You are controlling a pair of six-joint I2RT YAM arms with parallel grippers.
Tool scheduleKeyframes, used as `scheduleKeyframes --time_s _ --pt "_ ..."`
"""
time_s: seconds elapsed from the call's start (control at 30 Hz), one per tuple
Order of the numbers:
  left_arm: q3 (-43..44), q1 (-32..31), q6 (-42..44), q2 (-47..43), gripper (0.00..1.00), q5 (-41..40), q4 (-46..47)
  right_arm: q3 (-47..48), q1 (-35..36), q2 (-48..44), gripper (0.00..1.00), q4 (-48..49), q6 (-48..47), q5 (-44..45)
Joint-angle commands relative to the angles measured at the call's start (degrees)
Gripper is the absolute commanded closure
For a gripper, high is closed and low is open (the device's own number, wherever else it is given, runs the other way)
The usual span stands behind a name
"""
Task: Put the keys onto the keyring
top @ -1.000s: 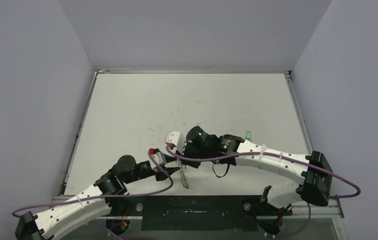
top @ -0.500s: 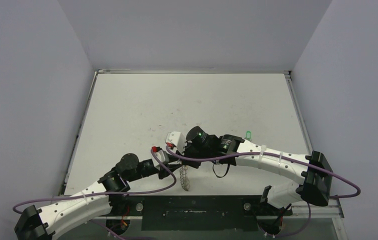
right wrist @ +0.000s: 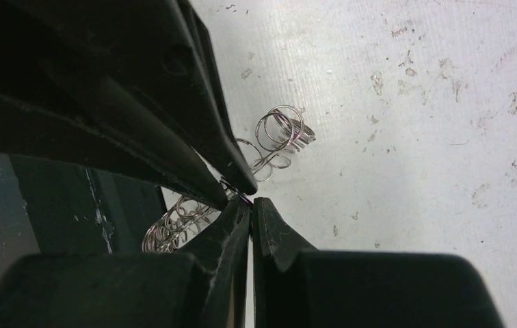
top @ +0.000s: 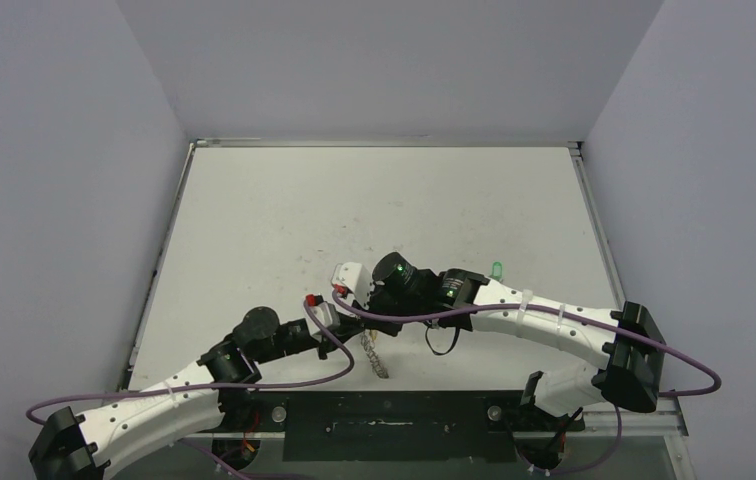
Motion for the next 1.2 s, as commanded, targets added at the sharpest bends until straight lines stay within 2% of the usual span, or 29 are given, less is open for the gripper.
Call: scheduleKeyframes --time_s 0.0,0.07,0.3,0.4,0.53,0.77,0.83,0.9,0.97,1.03,1.17 --pt "1.43 -0.35 0.9 -0.11 0.82 -0.59 -2.91 1.61 0.5 -0.87 1.0 3.28 0.7 -1.21" --pt "1.59 -0.43 1.08 -0.92 0.79 -0.86 -3.84 1.48 0.5 -0.88 1.0 3.44 0.85 -1.21" --pt "2.03 -0.63 1.19 -0.3 0.78 -1.75 -6.79 1.21 0.51 -1.8 1.0 4.32 1.01 -2.05" --pt "1.94 -0.79 1.01 0.21 0.84 -1.89 -6.14 0.97 0.51 -1.73 1.0 4.59 1.05 -2.55" --pt "1.92 -0.8 0.44 0.41 1.0 -2.49 -5.15 0.89 0.45 -1.56 1.0 4.59 1.05 -2.7" --pt "-0.45 -0.83 -1.86 -2.99 1.0 -3.92 -2.26 -1.12 -1.12 -2.71 1.0 6.63 1.28 -4.64" --pt "-1.44 -0.8 -1.95 -4.54 1.0 -4.21 -1.16 -2.66 -2.64 -3.92 0.88 8.59 2.05 -6.35" --pt "-2.48 -0.8 -1.91 -5.97 1.0 -4.23 -0.26 -4.74 -4.15 -6.15 0.69 11.15 2.9 -8.02" --pt "-3.44 -0.85 -3.58 -7.65 1.0 -4.24 0.46 -7.74 -5.94 -8.59 0.59 14.97 3.55 -10.44" --pt "-4.36 -0.87 -3.58 -8.76 1.0 -4.11 1.17 -10.4 -7.16 -10.89 0.54 18.53 3.49 -13.28" --pt "-5.72 -0.88 -3.67 -10.31 1.0 -3.47 3.29 -15.13 -8.13 -14.28 0.54 24.22 1.35 -18.52"
